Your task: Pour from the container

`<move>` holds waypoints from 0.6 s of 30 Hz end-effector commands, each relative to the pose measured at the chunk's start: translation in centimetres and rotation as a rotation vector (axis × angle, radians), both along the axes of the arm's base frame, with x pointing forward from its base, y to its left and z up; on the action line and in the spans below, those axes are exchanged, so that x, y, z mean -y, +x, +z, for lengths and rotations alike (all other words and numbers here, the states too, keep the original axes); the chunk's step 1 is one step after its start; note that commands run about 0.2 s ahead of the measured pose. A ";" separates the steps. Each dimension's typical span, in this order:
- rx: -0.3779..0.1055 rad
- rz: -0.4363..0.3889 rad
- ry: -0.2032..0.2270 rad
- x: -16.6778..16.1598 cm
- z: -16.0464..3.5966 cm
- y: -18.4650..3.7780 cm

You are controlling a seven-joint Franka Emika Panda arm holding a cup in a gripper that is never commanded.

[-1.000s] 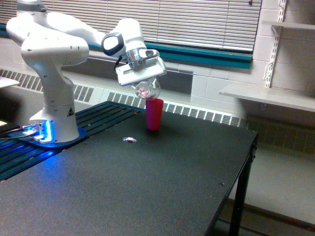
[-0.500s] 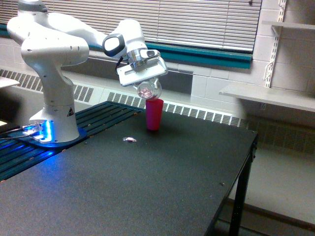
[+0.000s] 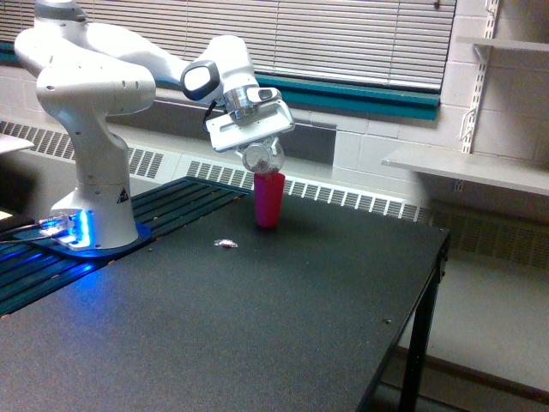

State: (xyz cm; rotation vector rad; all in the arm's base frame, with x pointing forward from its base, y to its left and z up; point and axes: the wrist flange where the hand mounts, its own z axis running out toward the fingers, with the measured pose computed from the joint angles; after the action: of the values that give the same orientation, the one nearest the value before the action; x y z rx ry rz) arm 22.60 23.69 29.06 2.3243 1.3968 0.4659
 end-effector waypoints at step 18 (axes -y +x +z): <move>0.011 -0.004 0.036 0.0 0.5 0.7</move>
State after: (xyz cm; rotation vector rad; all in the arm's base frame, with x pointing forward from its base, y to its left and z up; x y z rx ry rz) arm 23.05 23.78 29.29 2.3285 1.3993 0.4832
